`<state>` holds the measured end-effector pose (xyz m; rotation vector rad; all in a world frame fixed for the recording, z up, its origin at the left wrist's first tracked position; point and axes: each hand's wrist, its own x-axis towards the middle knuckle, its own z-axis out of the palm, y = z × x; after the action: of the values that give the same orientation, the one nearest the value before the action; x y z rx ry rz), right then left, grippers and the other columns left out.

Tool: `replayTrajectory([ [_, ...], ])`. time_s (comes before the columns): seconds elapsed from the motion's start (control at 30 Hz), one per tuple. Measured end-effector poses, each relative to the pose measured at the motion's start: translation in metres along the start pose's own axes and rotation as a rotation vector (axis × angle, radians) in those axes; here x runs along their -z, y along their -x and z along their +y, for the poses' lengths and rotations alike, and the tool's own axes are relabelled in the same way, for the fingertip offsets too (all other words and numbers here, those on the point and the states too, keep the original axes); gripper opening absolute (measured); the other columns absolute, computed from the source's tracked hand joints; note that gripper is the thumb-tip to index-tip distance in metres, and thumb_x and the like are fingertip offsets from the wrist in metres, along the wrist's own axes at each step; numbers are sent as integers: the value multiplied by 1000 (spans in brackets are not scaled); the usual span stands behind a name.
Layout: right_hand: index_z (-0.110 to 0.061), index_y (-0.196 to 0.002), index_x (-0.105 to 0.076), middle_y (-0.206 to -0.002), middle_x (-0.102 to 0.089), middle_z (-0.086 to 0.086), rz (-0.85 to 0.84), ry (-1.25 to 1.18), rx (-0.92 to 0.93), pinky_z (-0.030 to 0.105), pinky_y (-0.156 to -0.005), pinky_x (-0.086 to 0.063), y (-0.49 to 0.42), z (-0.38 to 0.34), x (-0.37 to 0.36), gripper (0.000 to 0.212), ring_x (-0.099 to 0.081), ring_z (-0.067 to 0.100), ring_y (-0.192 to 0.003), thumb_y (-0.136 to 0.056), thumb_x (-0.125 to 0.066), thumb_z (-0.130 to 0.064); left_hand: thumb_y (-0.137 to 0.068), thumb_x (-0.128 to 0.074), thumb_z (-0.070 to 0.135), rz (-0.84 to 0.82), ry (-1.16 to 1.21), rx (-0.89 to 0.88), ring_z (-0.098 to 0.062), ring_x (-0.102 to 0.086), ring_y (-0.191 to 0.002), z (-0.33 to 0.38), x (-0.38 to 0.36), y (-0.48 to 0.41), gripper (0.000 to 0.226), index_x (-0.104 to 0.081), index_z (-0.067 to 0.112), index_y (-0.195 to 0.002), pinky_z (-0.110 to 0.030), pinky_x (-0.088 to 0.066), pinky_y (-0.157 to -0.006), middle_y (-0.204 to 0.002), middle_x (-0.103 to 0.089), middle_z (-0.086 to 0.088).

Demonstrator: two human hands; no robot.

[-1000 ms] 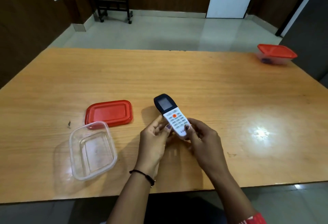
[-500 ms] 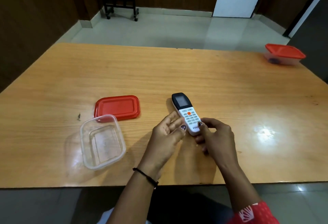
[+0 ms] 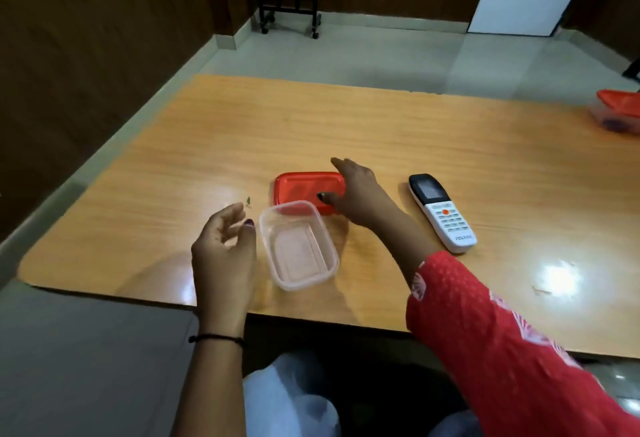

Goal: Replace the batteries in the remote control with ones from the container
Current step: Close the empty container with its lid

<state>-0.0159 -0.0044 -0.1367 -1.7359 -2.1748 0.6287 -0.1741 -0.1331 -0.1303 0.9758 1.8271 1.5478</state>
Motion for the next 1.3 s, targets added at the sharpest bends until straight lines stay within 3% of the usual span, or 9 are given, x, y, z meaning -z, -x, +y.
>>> replayTrajectory([
  [0.17, -13, -135, -35, -138, -44, 14, -141, 213, -157, 45, -99, -35, -32, -4, 1, 78, -36, 34, -128, -75, -72, -47, -84, -65, 26, -169, -143, 141, -24, -61, -78, -20, 1, -9, 33, -61, 15, -114, -45, -54, -81, -82, -59, 5],
  [0.3, -7, -129, -47, -129, -50, 17, -74, -69, -183, 44, -95, -48, -25, -6, 15, 72, -52, 32, -115, -69, -82, -24, -86, -59, 21, -259, -117, 215, -26, -62, -58, -21, -2, -7, 22, -60, 21, -109, -38, -56, -60, -77, -63, 0],
  [0.4, -12, -119, -58, -114, -64, 9, 244, -318, -34, 41, -85, -53, 10, -14, 26, 42, -61, 25, -103, -79, -68, -5, -86, -59, 21, -275, -97, 223, -21, -63, -66, -23, -1, -7, 21, -63, 21, -106, -41, -57, -68, -80, -67, 1],
  [0.53, -17, -112, -65, -104, -69, 2, 348, -113, 310, 38, -76, -51, 81, -28, 9, 37, -62, 22, -92, -79, -61, 0, -87, -57, 21, -274, -69, 253, -21, -62, -60, -22, -4, -5, 17, -65, 16, -102, -43, -59, -61, -76, -66, -2],
  [0.7, -13, -118, -65, -117, -68, 8, 243, 358, 405, 42, -71, -53, 122, -23, -33, 47, -64, 34, -97, -73, -69, -26, -95, -44, 39, -270, 95, 381, -22, -65, -52, -11, -9, 2, 36, -62, 8, -97, -37, -56, -46, -78, -65, -17],
  [0.87, -17, -109, -70, -116, -69, 4, 227, 269, 373, 40, -74, -52, 136, -27, -34, 46, -64, 30, -101, -85, -40, -43, -90, -51, 33, -271, -14, 296, -26, -69, -74, -15, -12, 1, 24, -65, 19, -104, -42, -60, -57, -91, -69, -10],
  [1.1, -24, -91, -76, -111, -71, -7, 119, -34, 405, 35, -85, -45, 142, -11, -24, 19, -56, 18, -107, -75, -71, -32, -91, -54, 21, -306, 116, 388, -31, -70, -74, -15, -11, -1, 21, -63, 10, -106, -48, -59, -54, -100, -66, -19],
  [1.2, -23, -99, -74, -102, -70, -13, 150, -221, 361, 33, -89, -45, 142, -5, -22, 27, -47, 8, -106, -74, -75, -32, -91, -55, 19, -325, 123, 359, -26, -68, -70, -17, -12, 0, 18, -64, 8, -102, -45, -59, -52, -93, -64, -16],
  [1.3, -27, -106, -70, -97, -67, -15, 273, -77, 333, 35, -91, -30, 136, -4, -27, 42, -38, 15, -113, -72, -67, -52, -92, -55, 16, -320, 152, 358, -13, -59, -56, -19, -16, 1, 18, -64, 7, -105, -38, -57, -46, -77, -55, -9],
])
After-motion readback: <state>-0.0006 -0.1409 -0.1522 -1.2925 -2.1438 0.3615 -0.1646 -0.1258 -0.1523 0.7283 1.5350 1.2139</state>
